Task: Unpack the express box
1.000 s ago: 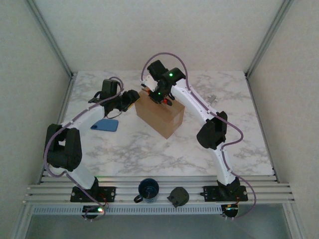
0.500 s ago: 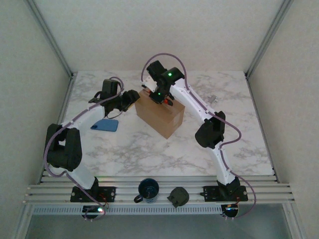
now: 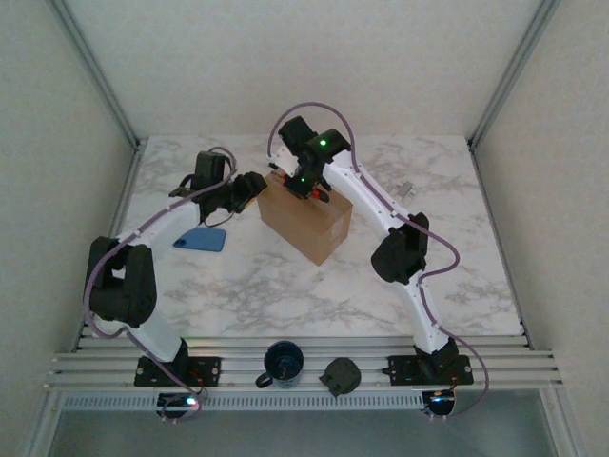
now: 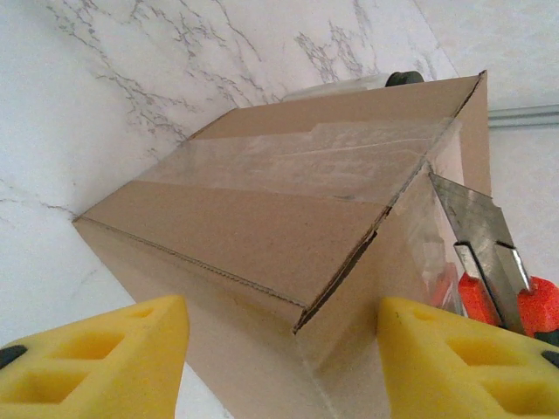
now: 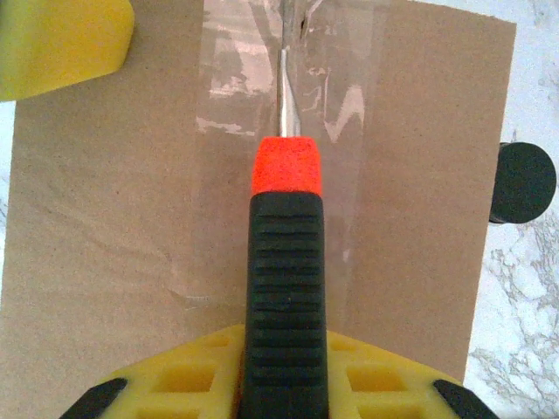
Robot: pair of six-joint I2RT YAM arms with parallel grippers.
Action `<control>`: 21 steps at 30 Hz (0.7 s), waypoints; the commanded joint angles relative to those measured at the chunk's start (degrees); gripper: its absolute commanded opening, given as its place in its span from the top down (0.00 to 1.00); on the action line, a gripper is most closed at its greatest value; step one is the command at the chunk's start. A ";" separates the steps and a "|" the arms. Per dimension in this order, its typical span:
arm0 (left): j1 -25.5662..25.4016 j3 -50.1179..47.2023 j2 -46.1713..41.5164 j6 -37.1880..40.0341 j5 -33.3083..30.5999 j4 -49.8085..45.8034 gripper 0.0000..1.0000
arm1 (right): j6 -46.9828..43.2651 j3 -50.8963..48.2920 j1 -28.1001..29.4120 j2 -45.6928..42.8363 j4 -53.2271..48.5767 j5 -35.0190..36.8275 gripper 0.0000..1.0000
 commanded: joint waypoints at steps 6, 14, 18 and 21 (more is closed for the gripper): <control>-0.41 0.11 1.88 0.46 -1.80 -3.12 0.43 | -0.92 1.45 0.67 1.08 -1.62 2.25 1.00; -0.32 0.04 1.88 0.56 -1.96 -3.18 0.44 | -0.83 1.45 0.62 1.35 -1.79 4.78 1.00; -0.30 0.06 2.04 0.54 -2.26 -3.34 0.44 | -0.74 1.42 0.60 1.17 -2.31 4.87 1.00; -0.34 0.04 2.22 0.50 -2.60 -3.37 0.44 | -0.74 1.55 0.64 0.91 -3.20 4.61 1.00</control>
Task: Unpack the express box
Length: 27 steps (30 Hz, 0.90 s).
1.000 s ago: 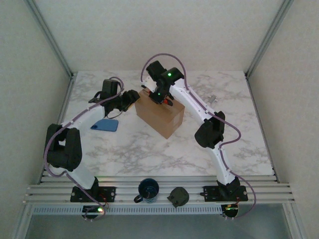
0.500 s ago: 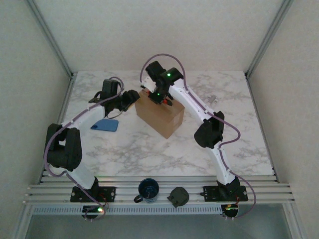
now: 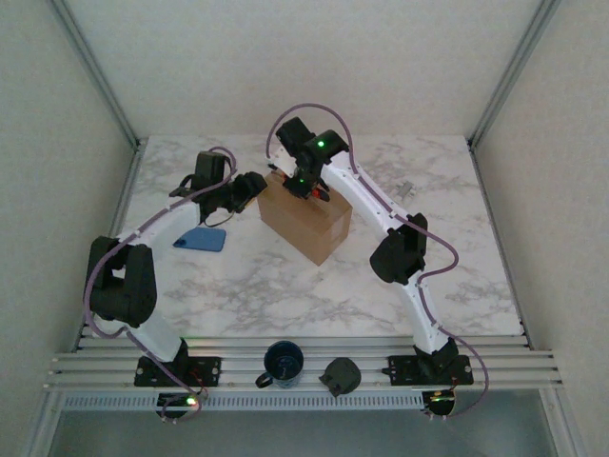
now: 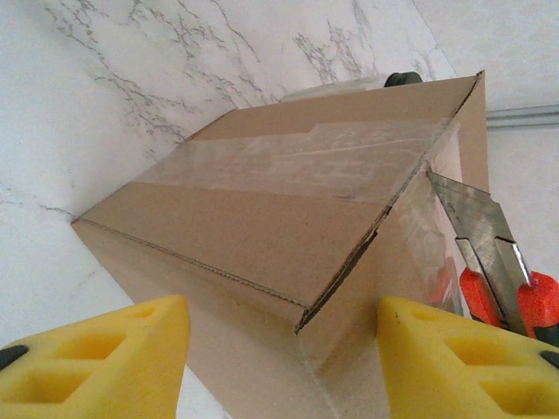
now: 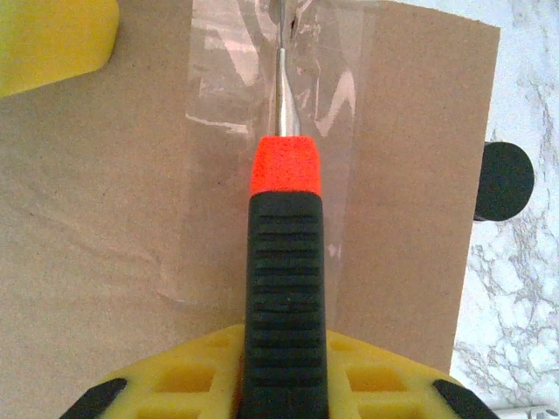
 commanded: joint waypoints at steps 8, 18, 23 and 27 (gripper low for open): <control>-0.33 -0.05 2.55 0.24 -3.29 -3.61 0.44 | -0.08 1.74 0.23 0.71 -7.07 0.97 1.00; -0.24 -0.05 3.00 0.18 -4.00 -3.73 0.45 | 0.33 1.64 -0.12 0.71 -10.08 1.15 1.00; -0.24 -0.05 3.32 0.08 -4.23 -3.82 0.45 | 0.18 1.64 -0.52 0.71 -11.44 1.84 1.00; -0.23 -0.05 3.45 0.04 -4.52 -3.92 0.46 | 0.22 1.39 -0.74 0.54 -12.73 2.27 1.00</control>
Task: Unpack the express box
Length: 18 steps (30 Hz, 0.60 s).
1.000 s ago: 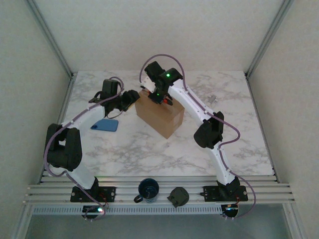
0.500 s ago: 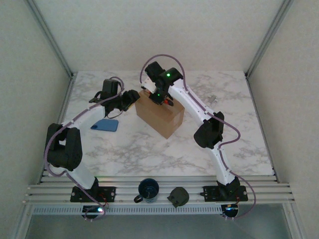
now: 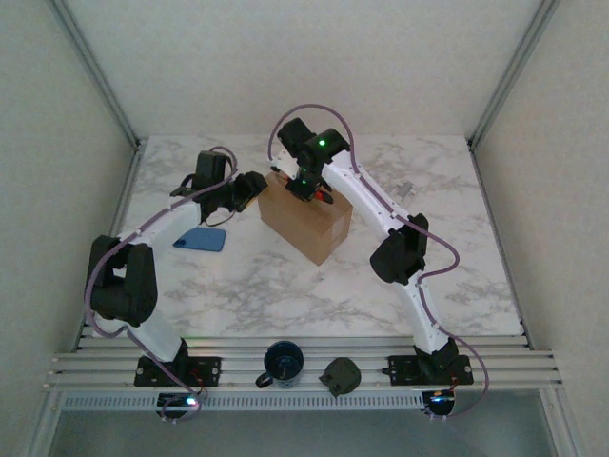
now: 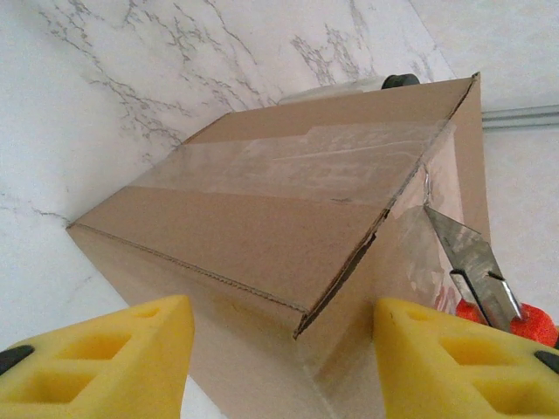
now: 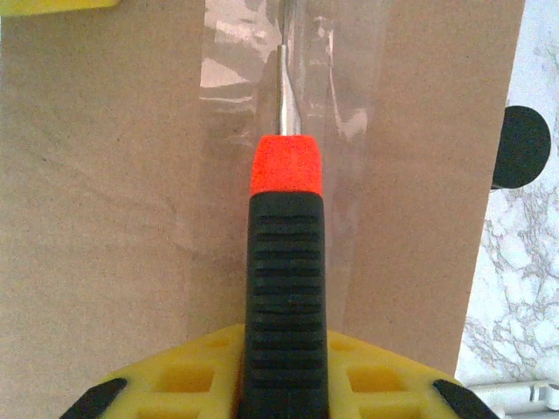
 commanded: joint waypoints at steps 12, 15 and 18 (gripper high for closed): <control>-0.05 -0.94 3.16 0.00 -4.99 -4.47 0.46 | 1.08 0.48 -0.85 0.01 -10.94 4.37 1.00; -0.10 -1.25 3.16 -0.13 -4.99 -4.31 0.46 | 1.64 0.47 -0.83 -0.47 -11.73 4.73 1.00; -0.09 -1.34 3.17 -0.17 -5.09 -4.27 0.46 | 2.17 0.18 -0.81 -0.94 -12.48 4.95 1.00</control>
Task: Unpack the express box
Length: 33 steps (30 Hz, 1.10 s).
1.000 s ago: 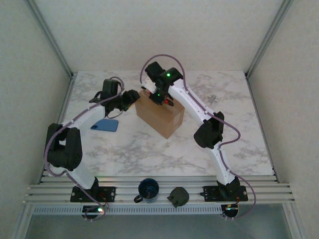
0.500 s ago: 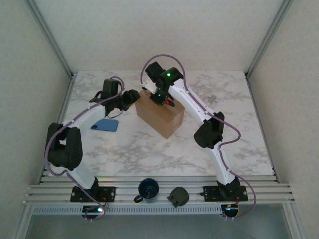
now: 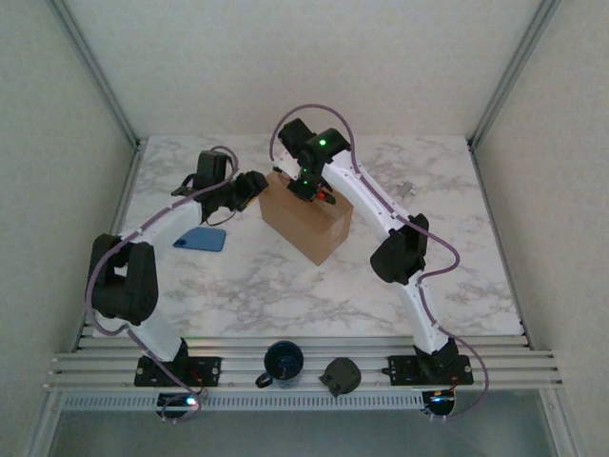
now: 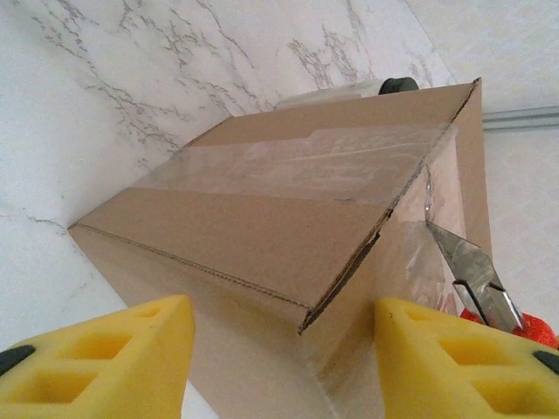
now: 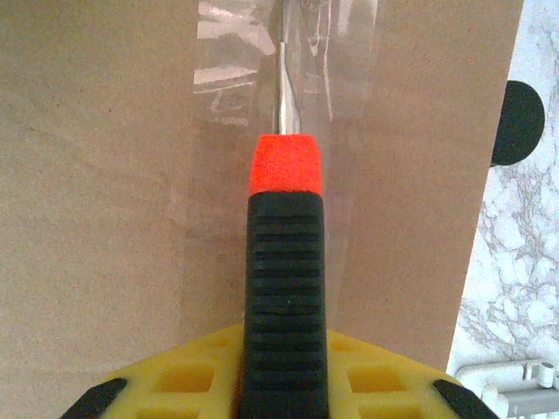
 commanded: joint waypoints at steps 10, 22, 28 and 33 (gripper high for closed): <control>0.01 -1.55 2.65 -0.13 -5.28 -5.27 0.46 | 2.14 -2.03 -0.83 -2.49 -12.23 4.27 1.00; 0.06 -1.88 2.64 -0.13 -5.45 -5.06 0.46 | 3.89 -6.23 -0.85 -5.26 -13.42 5.87 1.00; 0.06 -2.08 2.48 -0.10 -5.54 -5.10 0.46 | 4.77 -8.37 -0.82 -6.69 -13.80 6.30 1.00; 0.14 -2.12 2.49 -0.13 -5.54 -5.05 0.46 | 5.52 -11.01 -0.80 -8.50 -13.70 6.74 1.00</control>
